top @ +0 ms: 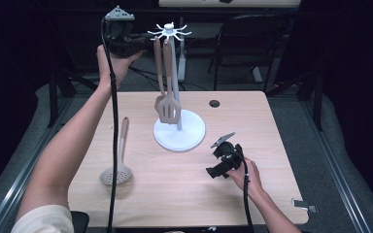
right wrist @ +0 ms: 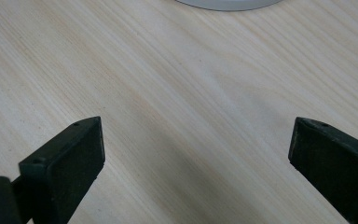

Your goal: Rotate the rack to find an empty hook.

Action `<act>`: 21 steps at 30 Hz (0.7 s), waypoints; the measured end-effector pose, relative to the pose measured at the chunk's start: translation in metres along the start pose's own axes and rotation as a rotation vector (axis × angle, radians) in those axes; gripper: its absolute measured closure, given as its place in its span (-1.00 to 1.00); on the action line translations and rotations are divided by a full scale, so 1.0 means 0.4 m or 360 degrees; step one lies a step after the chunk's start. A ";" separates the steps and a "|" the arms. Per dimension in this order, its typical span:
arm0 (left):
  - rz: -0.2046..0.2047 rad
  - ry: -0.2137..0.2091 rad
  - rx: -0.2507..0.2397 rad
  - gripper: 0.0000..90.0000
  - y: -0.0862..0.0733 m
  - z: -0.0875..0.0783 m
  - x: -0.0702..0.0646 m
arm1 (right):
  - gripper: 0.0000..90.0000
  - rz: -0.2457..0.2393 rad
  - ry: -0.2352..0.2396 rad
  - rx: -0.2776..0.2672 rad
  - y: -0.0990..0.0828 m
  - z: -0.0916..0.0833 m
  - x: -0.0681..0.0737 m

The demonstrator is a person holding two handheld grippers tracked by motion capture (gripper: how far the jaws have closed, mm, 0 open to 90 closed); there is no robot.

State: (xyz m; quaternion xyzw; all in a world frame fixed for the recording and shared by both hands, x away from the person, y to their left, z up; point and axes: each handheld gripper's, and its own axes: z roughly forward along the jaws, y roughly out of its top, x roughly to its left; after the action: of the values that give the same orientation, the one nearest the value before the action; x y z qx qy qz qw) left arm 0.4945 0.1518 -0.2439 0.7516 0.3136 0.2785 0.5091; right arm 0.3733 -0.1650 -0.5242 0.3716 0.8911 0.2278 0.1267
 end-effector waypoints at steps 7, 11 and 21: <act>0.0030 -0.0033 -0.0013 1.00 -0.021 -0.033 -0.019 | -0.93 0.0003 0.0002 -0.0001 0.000 0.000 0.001; 0.0041 -0.0055 -0.0018 0.99 -0.027 -0.046 -0.029 | -0.93 -0.0001 0.0001 0.0014 0.001 0.000 0.002; 0.0116 -0.0107 -0.0034 0.99 -0.015 -0.064 -0.069 | -0.93 0.0013 0.0014 -0.0015 0.001 0.004 0.004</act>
State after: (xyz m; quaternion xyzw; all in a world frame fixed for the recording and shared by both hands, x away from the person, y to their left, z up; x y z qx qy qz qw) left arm 0.4566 0.1479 -0.2438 0.7660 0.2657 0.2747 0.5169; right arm 0.3729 -0.1630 -0.5254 0.3736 0.8890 0.2342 0.1236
